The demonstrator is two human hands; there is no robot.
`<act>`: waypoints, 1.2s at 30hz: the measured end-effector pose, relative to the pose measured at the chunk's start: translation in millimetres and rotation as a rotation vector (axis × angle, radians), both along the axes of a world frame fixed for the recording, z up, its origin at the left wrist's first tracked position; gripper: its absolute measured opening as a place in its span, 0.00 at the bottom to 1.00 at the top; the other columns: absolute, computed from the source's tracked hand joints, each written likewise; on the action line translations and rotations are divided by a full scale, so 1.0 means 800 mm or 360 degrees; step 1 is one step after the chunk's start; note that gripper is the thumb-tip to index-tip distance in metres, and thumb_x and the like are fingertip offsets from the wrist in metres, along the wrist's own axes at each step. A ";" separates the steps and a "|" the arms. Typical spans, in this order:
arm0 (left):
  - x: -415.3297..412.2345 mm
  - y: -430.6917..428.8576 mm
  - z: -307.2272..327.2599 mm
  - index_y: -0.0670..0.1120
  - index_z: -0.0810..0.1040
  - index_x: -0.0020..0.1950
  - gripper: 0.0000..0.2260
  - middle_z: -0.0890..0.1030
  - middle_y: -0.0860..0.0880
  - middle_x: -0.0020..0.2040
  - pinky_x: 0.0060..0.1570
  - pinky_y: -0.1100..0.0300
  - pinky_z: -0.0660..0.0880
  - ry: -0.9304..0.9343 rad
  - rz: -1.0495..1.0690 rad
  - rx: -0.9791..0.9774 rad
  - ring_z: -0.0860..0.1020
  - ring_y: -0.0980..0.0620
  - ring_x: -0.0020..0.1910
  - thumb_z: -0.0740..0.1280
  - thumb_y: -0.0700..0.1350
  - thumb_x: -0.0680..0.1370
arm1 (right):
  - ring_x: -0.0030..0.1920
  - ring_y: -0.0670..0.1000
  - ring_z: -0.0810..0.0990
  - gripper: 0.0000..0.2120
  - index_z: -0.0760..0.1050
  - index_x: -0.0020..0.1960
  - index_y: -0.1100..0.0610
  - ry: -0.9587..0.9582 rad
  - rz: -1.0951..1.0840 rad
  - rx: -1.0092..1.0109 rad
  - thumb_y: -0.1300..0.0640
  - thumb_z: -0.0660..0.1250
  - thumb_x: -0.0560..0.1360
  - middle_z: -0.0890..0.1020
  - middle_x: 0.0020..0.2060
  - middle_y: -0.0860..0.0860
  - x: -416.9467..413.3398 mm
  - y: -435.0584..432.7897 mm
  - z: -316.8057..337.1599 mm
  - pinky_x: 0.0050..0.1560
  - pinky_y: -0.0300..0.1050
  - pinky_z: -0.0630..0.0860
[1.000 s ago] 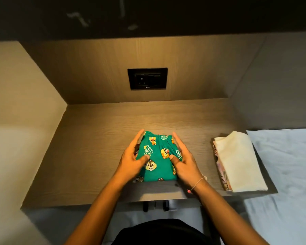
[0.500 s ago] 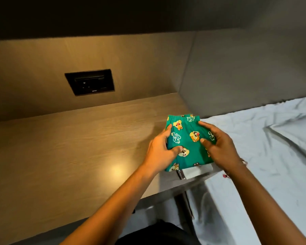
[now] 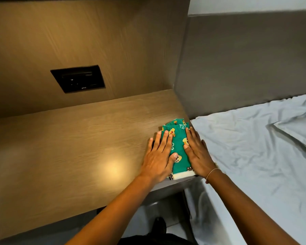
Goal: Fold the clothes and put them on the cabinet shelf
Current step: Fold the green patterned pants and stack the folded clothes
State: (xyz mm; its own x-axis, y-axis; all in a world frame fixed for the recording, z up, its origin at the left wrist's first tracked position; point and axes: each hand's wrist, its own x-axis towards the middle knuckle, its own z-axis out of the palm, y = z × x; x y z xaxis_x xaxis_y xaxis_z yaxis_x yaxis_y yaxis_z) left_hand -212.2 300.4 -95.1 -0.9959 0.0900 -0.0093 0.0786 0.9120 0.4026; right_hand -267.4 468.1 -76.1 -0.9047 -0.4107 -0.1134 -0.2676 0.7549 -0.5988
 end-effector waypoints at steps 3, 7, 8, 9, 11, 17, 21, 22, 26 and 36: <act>-0.007 0.001 -0.006 0.51 0.37 0.78 0.29 0.38 0.52 0.79 0.76 0.46 0.40 -0.0006 0.0009 -0.0013 0.32 0.52 0.77 0.40 0.62 0.81 | 0.78 0.45 0.41 0.26 0.37 0.76 0.42 -0.0004 -0.0019 -0.0004 0.42 0.39 0.80 0.44 0.79 0.44 -0.006 0.001 -0.004 0.77 0.57 0.40; -0.007 0.001 0.003 0.51 0.38 0.79 0.31 0.38 0.52 0.79 0.77 0.45 0.41 0.0003 0.0045 -0.0007 0.34 0.50 0.77 0.44 0.62 0.81 | 0.78 0.48 0.41 0.26 0.39 0.77 0.45 0.0056 -0.0050 -0.0004 0.44 0.43 0.82 0.44 0.79 0.46 -0.004 -0.001 0.004 0.78 0.57 0.43; -0.002 0.003 0.005 0.50 0.39 0.79 0.32 0.39 0.51 0.80 0.77 0.45 0.43 0.0021 0.0136 0.0043 0.37 0.49 0.78 0.46 0.63 0.80 | 0.78 0.48 0.42 0.27 0.40 0.78 0.45 0.0103 -0.0085 -0.0047 0.43 0.44 0.82 0.45 0.79 0.46 -0.001 0.001 0.007 0.78 0.55 0.44; 0.004 0.005 0.007 0.50 0.42 0.79 0.33 0.44 0.50 0.80 0.76 0.45 0.47 0.0044 0.0283 0.0097 0.42 0.48 0.79 0.48 0.64 0.80 | 0.78 0.46 0.43 0.28 0.40 0.78 0.44 0.0149 -0.0143 -0.0119 0.41 0.46 0.81 0.46 0.79 0.45 0.005 0.003 0.010 0.77 0.51 0.46; 0.015 0.010 0.013 0.47 0.55 0.77 0.34 0.58 0.46 0.78 0.71 0.45 0.61 0.0035 0.0645 0.0142 0.58 0.44 0.75 0.52 0.66 0.77 | 0.76 0.43 0.49 0.29 0.41 0.77 0.41 0.0166 -0.0278 -0.0263 0.39 0.50 0.81 0.49 0.79 0.44 0.016 0.006 0.014 0.72 0.47 0.54; 0.011 0.030 0.032 0.48 0.73 0.63 0.23 0.70 0.47 0.61 0.61 0.51 0.66 -0.0155 0.0879 0.0307 0.66 0.47 0.61 0.60 0.63 0.76 | 0.74 0.52 0.64 0.30 0.49 0.78 0.49 0.0110 -0.0460 -0.0457 0.51 0.59 0.81 0.59 0.77 0.49 0.039 0.001 0.010 0.67 0.51 0.71; 0.006 0.037 0.050 0.51 0.65 0.63 0.17 0.76 0.50 0.62 0.49 0.55 0.79 -0.0135 0.0891 0.1126 0.77 0.56 0.52 0.66 0.52 0.77 | 0.71 0.50 0.69 0.29 0.52 0.78 0.46 -0.0044 -0.0541 -0.0734 0.53 0.60 0.81 0.65 0.75 0.47 0.041 -0.009 0.012 0.64 0.54 0.75; 0.008 0.037 0.054 0.52 0.63 0.65 0.19 0.76 0.53 0.64 0.43 0.60 0.80 -0.0070 0.0832 0.1242 0.78 0.60 0.49 0.66 0.49 0.78 | 0.72 0.50 0.68 0.29 0.52 0.78 0.46 -0.0095 -0.0551 -0.0804 0.53 0.60 0.81 0.65 0.75 0.47 0.042 -0.012 0.010 0.64 0.56 0.75; 0.017 0.025 0.055 0.59 0.54 0.76 0.28 0.66 0.57 0.72 0.50 0.57 0.81 -0.0061 0.0538 0.1279 0.75 0.56 0.61 0.63 0.45 0.81 | 0.69 0.51 0.71 0.28 0.55 0.76 0.43 -0.0226 -0.0571 -0.1001 0.53 0.61 0.80 0.67 0.73 0.47 0.044 -0.020 0.003 0.59 0.58 0.79; 0.031 -0.016 0.095 0.74 0.62 0.69 0.26 0.69 0.66 0.64 0.44 0.53 0.83 -0.0088 0.0485 0.1744 0.80 0.57 0.58 0.63 0.44 0.81 | 0.54 0.49 0.84 0.30 0.65 0.71 0.44 -0.1038 -0.0613 -0.1751 0.41 0.68 0.71 0.82 0.57 0.45 0.034 -0.038 0.025 0.44 0.44 0.82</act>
State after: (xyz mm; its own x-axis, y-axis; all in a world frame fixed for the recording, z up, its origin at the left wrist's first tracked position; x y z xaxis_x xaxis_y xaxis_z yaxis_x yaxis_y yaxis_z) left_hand -187.1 287.4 -19.1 -0.9784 -0.1690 -0.1194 -0.1287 0.0453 0.9906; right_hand -240.5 437.7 -56.1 -0.8901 -0.2991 -0.3438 0.4185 -0.2378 -0.8766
